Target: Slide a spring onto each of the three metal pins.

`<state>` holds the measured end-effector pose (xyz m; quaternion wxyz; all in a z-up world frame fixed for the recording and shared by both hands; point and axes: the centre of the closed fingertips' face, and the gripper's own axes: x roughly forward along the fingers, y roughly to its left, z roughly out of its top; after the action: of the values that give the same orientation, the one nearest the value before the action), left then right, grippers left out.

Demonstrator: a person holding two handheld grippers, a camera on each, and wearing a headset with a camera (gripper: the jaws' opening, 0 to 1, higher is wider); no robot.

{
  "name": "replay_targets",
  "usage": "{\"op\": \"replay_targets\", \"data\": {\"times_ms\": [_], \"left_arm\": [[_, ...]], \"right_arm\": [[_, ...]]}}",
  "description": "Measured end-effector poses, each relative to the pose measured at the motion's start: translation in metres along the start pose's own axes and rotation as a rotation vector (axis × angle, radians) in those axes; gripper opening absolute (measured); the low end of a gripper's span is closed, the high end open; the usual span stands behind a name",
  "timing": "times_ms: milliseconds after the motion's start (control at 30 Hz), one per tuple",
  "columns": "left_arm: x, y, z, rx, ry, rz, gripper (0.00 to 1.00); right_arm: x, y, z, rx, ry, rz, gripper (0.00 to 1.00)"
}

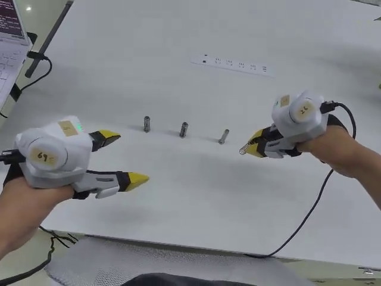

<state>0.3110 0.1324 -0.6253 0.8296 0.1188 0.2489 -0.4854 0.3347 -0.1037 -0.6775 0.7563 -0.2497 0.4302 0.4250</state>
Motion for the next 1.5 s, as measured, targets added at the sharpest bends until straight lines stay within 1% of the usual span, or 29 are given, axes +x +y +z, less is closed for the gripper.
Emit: {"op": "replay_targets", "data": {"times_ms": [200, 333, 567, 833, 1000, 1200, 1367, 1433, 1500], "left_arm": [[-0.007, 0.010, 0.001, -0.017, -0.014, 0.026, 0.62], [-0.011, 0.016, -0.003, -0.035, -0.014, 0.045, 0.64], [-0.016, 0.021, -0.005, -0.039, -0.013, 0.061, 0.65], [-0.017, 0.026, -0.003, -0.046, -0.019, 0.074, 0.65], [-0.019, 0.029, -0.004, -0.051, -0.019, 0.081, 0.65], [-0.022, 0.033, -0.005, -0.059, -0.019, 0.093, 0.65], [-0.024, 0.035, -0.007, -0.065, -0.017, 0.099, 0.65], [-0.025, 0.036, -0.008, -0.066, -0.017, 0.101, 0.65], [-0.026, 0.036, -0.009, -0.068, -0.017, 0.104, 0.65]], "right_arm": [[0.001, -0.006, 0.004, 0.016, -0.004, -0.002, 0.09], [0.003, -0.012, 0.008, 0.025, -0.008, -0.006, 0.09], [0.008, -0.022, 0.011, 0.026, -0.001, -0.005, 0.09], [0.016, -0.039, 0.017, 0.031, -0.002, -0.010, 0.09], [0.020, -0.049, 0.019, 0.038, -0.002, -0.017, 0.09], [0.027, -0.055, 0.020, 0.042, -0.001, -0.013, 0.09], [0.034, -0.054, 0.023, 0.034, 0.006, -0.002, 0.09], [0.039, -0.059, 0.022, 0.035, 0.007, -0.001, 0.09], [0.040, -0.059, 0.024, 0.035, 0.006, 0.000, 0.09]]}}
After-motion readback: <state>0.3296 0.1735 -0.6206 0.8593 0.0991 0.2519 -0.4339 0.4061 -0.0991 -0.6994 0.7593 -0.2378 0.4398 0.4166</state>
